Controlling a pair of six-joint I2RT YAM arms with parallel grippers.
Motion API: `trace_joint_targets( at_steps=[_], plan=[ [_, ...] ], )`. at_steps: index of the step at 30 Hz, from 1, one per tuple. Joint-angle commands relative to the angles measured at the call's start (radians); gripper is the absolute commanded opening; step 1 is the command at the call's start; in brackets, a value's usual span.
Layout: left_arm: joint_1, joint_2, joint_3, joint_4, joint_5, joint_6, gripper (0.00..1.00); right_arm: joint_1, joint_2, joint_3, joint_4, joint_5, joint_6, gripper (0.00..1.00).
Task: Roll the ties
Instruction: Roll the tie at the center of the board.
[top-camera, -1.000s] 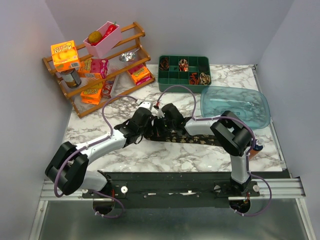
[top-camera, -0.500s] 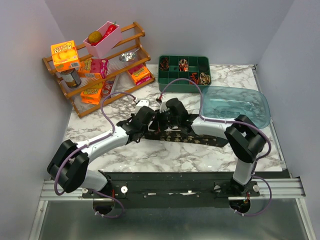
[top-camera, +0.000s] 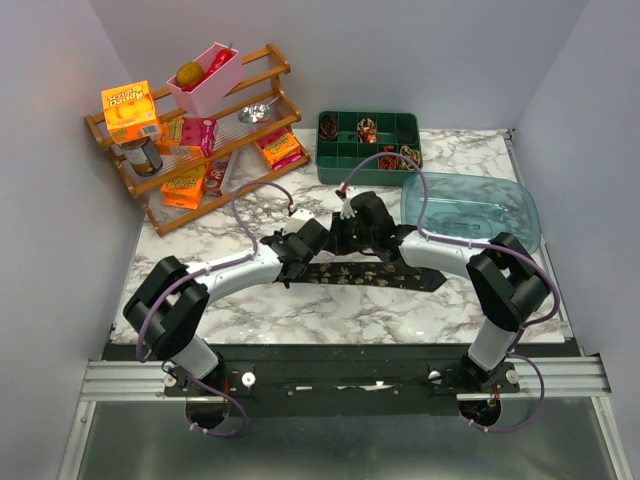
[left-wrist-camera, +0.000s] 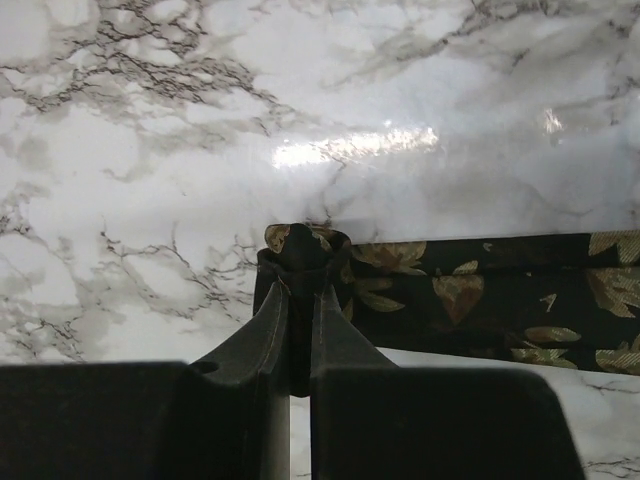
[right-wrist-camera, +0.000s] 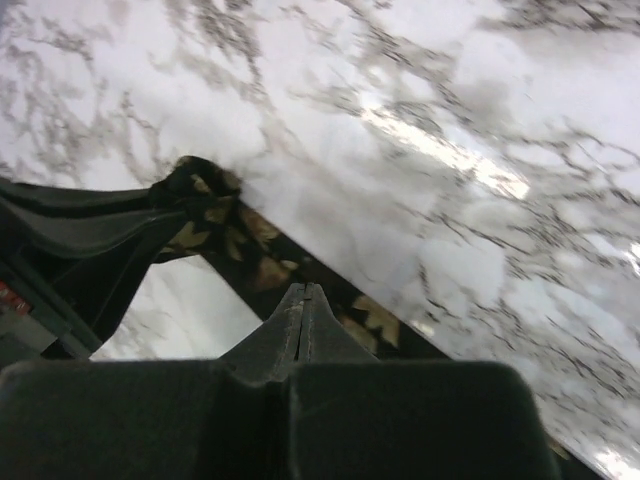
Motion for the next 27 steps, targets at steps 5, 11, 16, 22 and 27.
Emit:
trace_joint_targets(
  at_steps=[5, 11, 16, 22, 27],
  plan=[
    [-0.100, 0.102, 0.052, -0.024, -0.024, -0.012, 0.00, -0.030, -0.029, -0.064, -0.037, 0.056, -0.004, 0.01],
    [-0.107, 0.139, 0.032, 0.058, 0.078, -0.026, 0.12, -0.035, -0.016, -0.068, -0.042, 0.062, 0.001, 0.01],
    [-0.107, 0.122, -0.012, 0.156, 0.170, -0.052, 0.32, -0.037, -0.006, -0.073, -0.045, 0.062, 0.004, 0.01],
    [-0.106, 0.110, -0.037, 0.214, 0.239, -0.084, 0.46, -0.037, -0.005, -0.075, -0.049, 0.061, 0.004, 0.01],
    [-0.106, 0.055, -0.054, 0.231, 0.221, -0.115, 0.50, -0.037, -0.015, -0.070, -0.055, 0.048, -0.002, 0.01]
  ],
)
